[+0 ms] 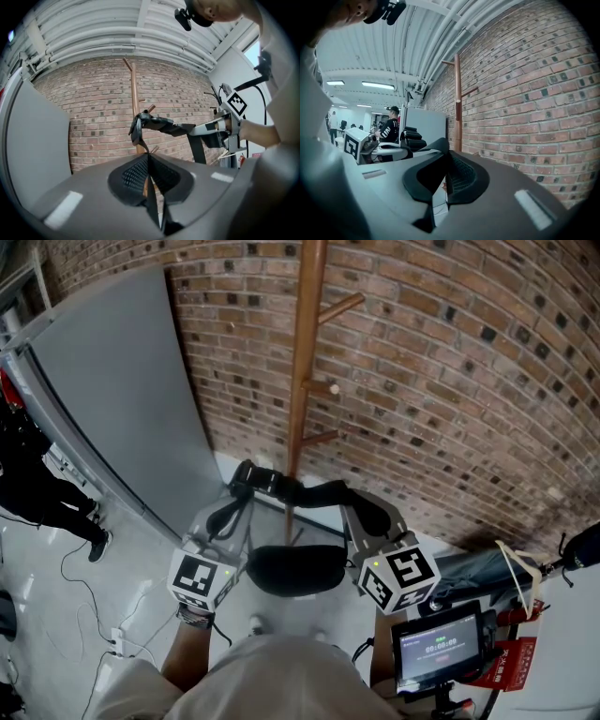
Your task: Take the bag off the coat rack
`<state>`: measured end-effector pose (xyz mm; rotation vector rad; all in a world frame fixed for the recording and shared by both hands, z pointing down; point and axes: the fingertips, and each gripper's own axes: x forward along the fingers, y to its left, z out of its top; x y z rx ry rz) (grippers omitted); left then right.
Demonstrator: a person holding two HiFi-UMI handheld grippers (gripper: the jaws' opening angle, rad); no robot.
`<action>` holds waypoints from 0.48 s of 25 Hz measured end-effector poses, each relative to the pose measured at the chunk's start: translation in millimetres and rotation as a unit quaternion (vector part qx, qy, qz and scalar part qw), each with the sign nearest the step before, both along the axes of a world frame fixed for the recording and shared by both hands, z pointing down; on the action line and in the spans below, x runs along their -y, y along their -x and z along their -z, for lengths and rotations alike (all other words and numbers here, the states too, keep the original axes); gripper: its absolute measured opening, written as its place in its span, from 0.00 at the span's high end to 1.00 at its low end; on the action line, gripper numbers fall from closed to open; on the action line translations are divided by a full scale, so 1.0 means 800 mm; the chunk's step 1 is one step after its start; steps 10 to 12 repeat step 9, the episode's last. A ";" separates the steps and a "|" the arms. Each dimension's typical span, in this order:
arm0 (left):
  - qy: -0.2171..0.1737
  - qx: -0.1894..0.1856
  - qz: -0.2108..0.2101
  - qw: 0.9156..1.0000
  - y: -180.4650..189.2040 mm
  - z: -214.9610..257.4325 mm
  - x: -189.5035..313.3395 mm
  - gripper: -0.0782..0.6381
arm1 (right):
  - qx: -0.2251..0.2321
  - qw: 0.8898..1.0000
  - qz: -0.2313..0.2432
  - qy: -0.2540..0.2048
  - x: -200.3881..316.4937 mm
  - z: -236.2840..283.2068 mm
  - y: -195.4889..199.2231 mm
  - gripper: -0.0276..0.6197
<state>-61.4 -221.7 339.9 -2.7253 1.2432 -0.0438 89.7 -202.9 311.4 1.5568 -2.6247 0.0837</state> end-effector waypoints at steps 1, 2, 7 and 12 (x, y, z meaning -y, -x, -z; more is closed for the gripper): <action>0.001 0.000 0.001 1.000 0.001 -0.001 0.001 0.88 | 0.000 1.000 0.000 0.001 0.001 -0.001 0.000 0.95; 0.002 0.000 0.001 1.000 0.001 -0.001 0.001 0.88 | 0.000 1.000 0.000 0.002 0.001 -0.002 0.001 0.95; 0.004 -0.001 0.002 1.000 0.003 -0.004 0.002 0.88 | 0.003 1.000 0.000 0.007 0.004 -0.006 0.001 0.95; 0.006 -0.002 0.003 1.000 0.004 -0.006 0.002 0.88 | 0.004 1.000 0.000 0.009 0.005 -0.007 0.001 0.95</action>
